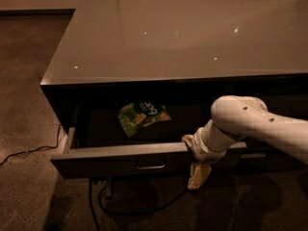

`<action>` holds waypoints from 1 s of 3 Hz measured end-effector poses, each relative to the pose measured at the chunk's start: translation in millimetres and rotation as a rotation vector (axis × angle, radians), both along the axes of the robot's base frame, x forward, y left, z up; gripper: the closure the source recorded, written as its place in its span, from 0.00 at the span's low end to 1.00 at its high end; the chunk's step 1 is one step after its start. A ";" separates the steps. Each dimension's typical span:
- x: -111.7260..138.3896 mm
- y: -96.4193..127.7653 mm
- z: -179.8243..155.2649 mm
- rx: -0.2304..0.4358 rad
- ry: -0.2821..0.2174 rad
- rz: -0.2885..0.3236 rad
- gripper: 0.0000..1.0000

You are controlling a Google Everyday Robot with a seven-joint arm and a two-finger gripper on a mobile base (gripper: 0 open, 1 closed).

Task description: Open top drawer

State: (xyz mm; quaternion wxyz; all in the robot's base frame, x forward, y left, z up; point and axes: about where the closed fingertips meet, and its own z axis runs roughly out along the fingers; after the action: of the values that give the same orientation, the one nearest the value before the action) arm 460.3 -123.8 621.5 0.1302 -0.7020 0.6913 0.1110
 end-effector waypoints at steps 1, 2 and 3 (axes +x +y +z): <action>-4.8 -9.0 3.7 -0.018 -0.002 -0.027 0.42; -19.8 -31.1 17.1 -0.077 -0.027 -0.096 0.65; -34.3 -52.9 33.8 -0.137 -0.054 -0.183 0.88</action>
Offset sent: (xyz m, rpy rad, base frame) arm -0.0452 -0.0642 0.0442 -0.1678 -0.0646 -0.2109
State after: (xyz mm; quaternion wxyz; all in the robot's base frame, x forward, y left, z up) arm 425.9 -176.7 655.3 0.1099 -0.6460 0.7547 0.0321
